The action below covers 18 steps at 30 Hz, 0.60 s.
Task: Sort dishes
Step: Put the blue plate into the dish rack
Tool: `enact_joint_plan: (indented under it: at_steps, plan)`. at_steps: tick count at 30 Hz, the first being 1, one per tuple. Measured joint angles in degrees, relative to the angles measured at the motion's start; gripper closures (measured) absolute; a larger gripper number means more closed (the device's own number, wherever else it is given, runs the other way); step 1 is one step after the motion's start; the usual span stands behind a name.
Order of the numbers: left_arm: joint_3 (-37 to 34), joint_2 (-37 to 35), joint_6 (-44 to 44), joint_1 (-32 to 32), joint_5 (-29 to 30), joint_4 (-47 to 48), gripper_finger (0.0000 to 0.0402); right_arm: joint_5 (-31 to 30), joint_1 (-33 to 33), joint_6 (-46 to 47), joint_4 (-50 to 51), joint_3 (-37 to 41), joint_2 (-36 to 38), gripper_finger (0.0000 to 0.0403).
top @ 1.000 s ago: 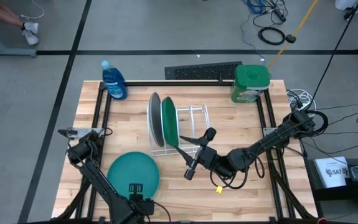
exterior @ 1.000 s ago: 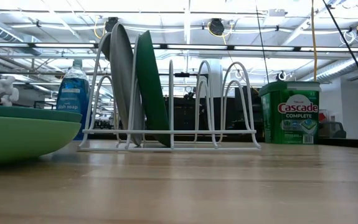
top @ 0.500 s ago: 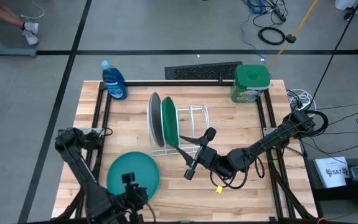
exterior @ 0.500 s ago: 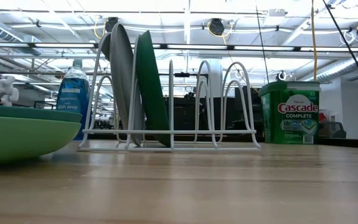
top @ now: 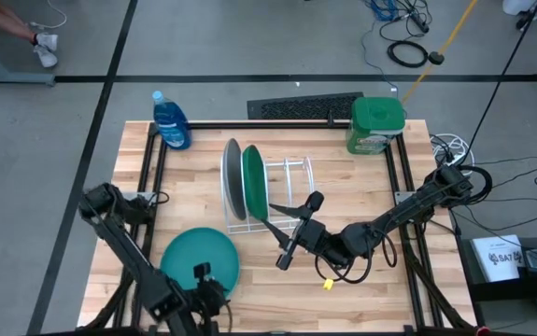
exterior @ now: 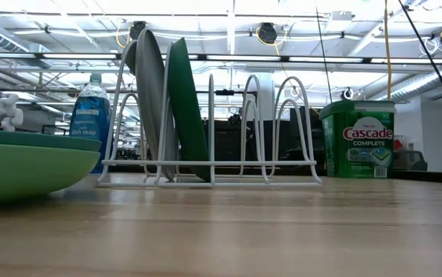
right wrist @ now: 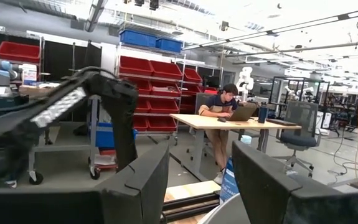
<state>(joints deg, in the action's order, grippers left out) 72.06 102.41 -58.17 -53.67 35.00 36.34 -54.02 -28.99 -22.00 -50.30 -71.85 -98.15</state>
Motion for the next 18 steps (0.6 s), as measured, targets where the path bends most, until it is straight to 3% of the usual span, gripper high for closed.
enact_joint_plan:
  at_steps: [5,8,18]
  plan:
    - [-12.53,-8.61,-4.41,0.33,-8.78,-10.27,0.0279,0.10,0.00,-0.12,0.02,0.00,0.01,0.0234]
    - [-17.47,-9.90,-7.85,0.33,-12.94,-14.76,0.0279,0.11,0.00,-0.75,0.02,0.00,0.00,0.0234]
    - [-19.14,-9.48,-4.50,-0.09,-16.83,-21.92,0.0279,0.11,0.00,-0.89,0.00,0.00,0.00,0.0234]
